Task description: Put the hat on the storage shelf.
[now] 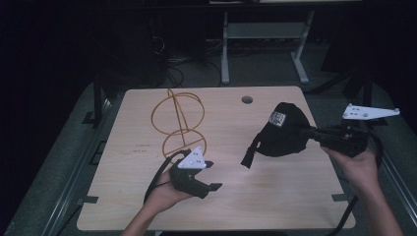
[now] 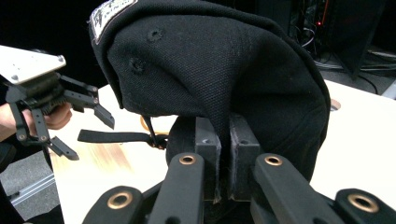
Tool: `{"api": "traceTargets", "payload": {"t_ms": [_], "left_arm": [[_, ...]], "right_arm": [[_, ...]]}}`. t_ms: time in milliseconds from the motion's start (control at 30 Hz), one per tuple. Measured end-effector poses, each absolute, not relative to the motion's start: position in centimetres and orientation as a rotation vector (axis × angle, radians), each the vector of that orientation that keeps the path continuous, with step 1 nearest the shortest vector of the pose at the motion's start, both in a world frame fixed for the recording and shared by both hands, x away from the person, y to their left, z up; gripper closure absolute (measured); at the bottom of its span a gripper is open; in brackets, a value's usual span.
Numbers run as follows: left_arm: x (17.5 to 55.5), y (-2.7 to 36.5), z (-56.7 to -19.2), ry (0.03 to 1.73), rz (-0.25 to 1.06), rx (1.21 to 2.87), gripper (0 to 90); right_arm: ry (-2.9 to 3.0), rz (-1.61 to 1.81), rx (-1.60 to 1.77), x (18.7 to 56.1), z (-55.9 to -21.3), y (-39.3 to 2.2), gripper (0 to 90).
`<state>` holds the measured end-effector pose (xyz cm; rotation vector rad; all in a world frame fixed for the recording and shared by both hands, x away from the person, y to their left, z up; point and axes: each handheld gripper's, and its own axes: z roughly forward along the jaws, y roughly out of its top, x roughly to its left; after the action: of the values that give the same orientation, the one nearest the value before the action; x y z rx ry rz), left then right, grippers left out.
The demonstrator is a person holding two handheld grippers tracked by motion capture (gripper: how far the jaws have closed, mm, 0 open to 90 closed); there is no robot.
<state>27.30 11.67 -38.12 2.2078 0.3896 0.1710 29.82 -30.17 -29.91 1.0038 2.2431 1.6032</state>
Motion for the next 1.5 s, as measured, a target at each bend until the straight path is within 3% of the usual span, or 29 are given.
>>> {"api": "traceTargets", "payload": {"t_ms": [533, 1500], "left_arm": [[26.7, 13.9, -39.4, 0.408, 0.217, 2.233, 27.2], [26.1, 14.6, -40.5, 0.392, 0.233, 2.242, 26.7]], "right_arm": [[2.293, 1.592, 0.906, 31.8, -26.4, -26.5, 84.3], [2.476, 1.588, 0.655, 36.3, -20.6, -14.7, 84.1]]}}
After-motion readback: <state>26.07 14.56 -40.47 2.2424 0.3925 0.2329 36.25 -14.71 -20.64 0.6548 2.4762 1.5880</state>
